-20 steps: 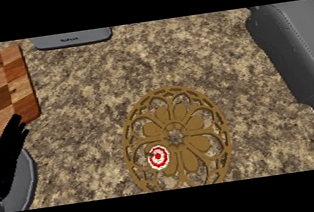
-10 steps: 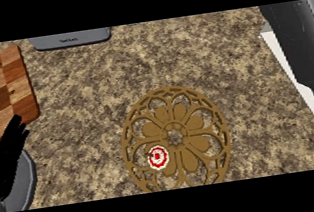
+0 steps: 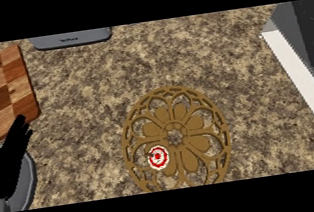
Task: Pick the eggplant from the placemat and place it in the tiered shelf
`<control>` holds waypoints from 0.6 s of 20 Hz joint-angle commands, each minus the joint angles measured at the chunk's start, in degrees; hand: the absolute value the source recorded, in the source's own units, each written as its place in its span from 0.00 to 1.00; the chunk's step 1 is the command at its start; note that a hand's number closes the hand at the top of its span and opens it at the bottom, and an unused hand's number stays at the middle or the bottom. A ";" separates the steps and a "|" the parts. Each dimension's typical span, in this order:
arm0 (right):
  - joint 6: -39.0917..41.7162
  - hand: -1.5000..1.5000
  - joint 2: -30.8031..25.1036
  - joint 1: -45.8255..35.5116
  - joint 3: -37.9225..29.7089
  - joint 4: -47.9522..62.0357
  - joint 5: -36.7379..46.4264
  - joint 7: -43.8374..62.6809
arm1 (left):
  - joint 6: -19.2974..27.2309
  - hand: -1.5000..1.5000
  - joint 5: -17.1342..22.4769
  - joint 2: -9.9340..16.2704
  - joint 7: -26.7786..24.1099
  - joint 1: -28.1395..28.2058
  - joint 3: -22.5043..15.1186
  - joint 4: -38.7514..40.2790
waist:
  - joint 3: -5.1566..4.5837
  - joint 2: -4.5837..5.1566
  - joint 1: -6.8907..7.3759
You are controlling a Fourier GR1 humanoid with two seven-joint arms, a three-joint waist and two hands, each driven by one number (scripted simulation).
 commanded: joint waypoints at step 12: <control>14.14 1.00 -5.41 -0.33 -11.15 -0.77 8.51 5.57 | -1.38 0.50 0.70 0.64 1.75 -3.89 1.58 1.95 | 0.10 0.62 -0.17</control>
